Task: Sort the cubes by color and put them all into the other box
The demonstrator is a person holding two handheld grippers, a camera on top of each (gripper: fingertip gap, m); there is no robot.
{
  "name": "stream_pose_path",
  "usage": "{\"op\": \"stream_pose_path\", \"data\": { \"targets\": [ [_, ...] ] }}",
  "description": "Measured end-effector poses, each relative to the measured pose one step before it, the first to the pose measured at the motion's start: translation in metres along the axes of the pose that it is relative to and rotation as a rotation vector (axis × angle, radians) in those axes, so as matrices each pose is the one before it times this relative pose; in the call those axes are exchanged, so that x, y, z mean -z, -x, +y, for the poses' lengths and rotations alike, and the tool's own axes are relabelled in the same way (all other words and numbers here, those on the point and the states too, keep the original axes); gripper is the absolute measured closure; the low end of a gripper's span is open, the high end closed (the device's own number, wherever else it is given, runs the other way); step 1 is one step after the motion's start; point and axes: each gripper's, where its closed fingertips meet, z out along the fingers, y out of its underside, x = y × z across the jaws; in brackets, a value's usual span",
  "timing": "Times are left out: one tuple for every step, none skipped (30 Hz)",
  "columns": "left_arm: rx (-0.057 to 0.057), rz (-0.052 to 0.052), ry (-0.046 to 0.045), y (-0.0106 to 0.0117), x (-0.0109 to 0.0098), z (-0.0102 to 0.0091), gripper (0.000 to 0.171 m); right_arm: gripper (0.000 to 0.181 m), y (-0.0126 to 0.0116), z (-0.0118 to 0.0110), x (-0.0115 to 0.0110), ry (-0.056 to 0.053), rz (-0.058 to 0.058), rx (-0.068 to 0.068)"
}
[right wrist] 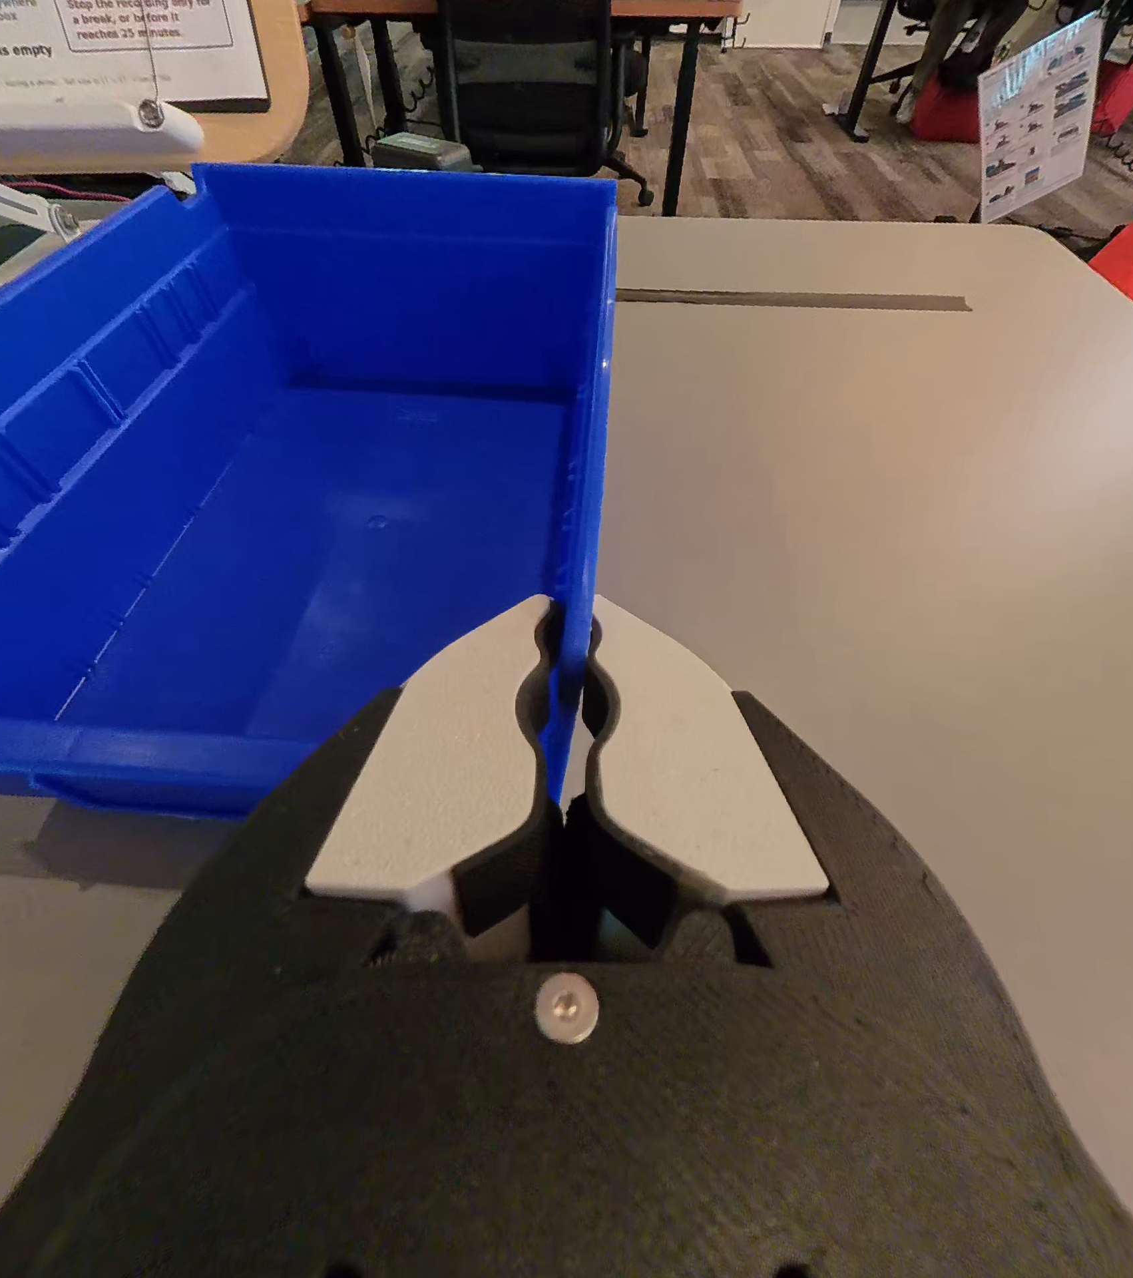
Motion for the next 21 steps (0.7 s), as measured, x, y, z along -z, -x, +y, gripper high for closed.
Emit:
{"op": "stream_pose_path", "data": {
  "targets": [
    [0.0043,0.0009,-0.00164,0.00092,-0.00066,-0.00036,0.167,0.177,0.00121,0.00003,0.00017,-0.0033,0.0010,0.0097],
    [0.0005,-0.0001,-0.00115,0.00072,-0.00070,-0.00018,0.167,0.177,0.00111,-0.00007,0.00018,-0.0051,0.0024,0.0123],
    [0.0010,-0.0001,-0.00088,0.00061,-0.00084,-0.00032,0.167,0.177,0.00078,-0.00011,-0.00015,-0.0009,0.0015,0.0098],
    [0.0001,-0.0001,-0.00062,0.00054,-0.00112,-0.00020,0.166,0.177,0.00048,-0.00019,-0.00077,0.0022,-0.0020,0.0020],
    [0.0003,-0.0001,-0.00014,0.00056,-0.00126,-0.00044,0.166,0.177,0.00052,-0.00056,-0.00133,0.0014,-0.0058,-0.0054],
    [-0.0001,-0.0005,-0.00002,0.00060,-0.00150,-0.00065,0.166,0.176,0.00045,-0.00065,-0.00165,0.0000,-0.0046,0.0012],
    [-0.0025,0.0001,-0.00049,0.00066,-0.00190,-0.00067,0.166,0.176,0.00024,-0.00063,-0.00172,-0.0014,-0.0017,0.0101],
    [0.0001,0.0016,0.00054,0.00054,-0.00155,-0.00075,0.166,0.176,0.00040,-0.00054,-0.00121,-0.0006,-0.0034,0.0050],
    [0.0016,0.0013,0.00345,0.00045,-0.00079,-0.00034,0.166,0.176,0.00020,-0.00037,-0.00076,-0.0008,-0.0042,0.0030],
    [0.0013,0.0029,0.00311,0.00001,0.00037,0.00010,0.166,0.176,-0.00006,-0.00012,-0.00016,-0.0028,-0.0052,0.0056],
    [-0.0051,0.0025,-0.00182,-0.00038,0.00175,0.00015,0.166,0.176,-0.00002,-0.00012,-0.00005,-0.0054,-0.0074,0.0082],
    [-0.0162,0.0014,-0.00753,-0.00046,0.00260,0.00009,0.166,0.176,0.00012,-0.00018,0.00027,-0.0060,-0.0085,0.0101],
    [-0.0118,-0.0006,-0.00615,0.00021,0.00213,0.00012,0.166,0.175,0.00017,-0.00027,0.00048,-0.0063,-0.0064,0.0122],
    [-0.0005,0.0023,-0.00631,0.00069,0.00166,-0.00023,0.166,0.162,-0.00062,-0.00182,0.00118,-0.0173,0.0007,0.0107],
    [0.0127,0.0070,-0.01168,0.00070,0.00175,-0.00184,0.165,0.149,-0.00093,-0.00401,0.00199,-0.0348,0.0037,0.0096],
    [0.0245,0.0102,-0.01057,0.00046,0.00199,-0.00278,0.162,0.144,-0.00066,-0.00381,0.00251,-0.0286,0.0000,0.0076],
    [0.0242,0.0123,-0.00543,0.00000,0.00208,-0.00289,0.159,0.137,-0.00084,-0.00311,0.00233,-0.0181,-0.0015,-0.0025],
    [0.0233,0.0031,-0.00136,0.00106,0.00160,-0.00275,0.151,0.130,-0.00066,-0.00193,0.00203,-0.0052,-0.0048,-0.0098],
    [0.0165,-0.0006,0.00067,0.00096,0.00122,-0.00239,0.138,0.124,-0.00137,-0.00168,0.00240,-0.0030,-0.0034,-0.0098],
    [0.0095,-0.0039,0.00588,0.00090,0.00125,-0.00171,0.129,0.122,-0.00206,-0.00193,0.00315,-0.0059,-0.0002,-0.0098],
    [0.0036,-0.0036,0.00516,0.00024,0.00160,-0.00168,0.127,0.122,-0.00190,-0.00144,0.00352,-0.0031,-0.0040,-0.0110]
  ]
}}
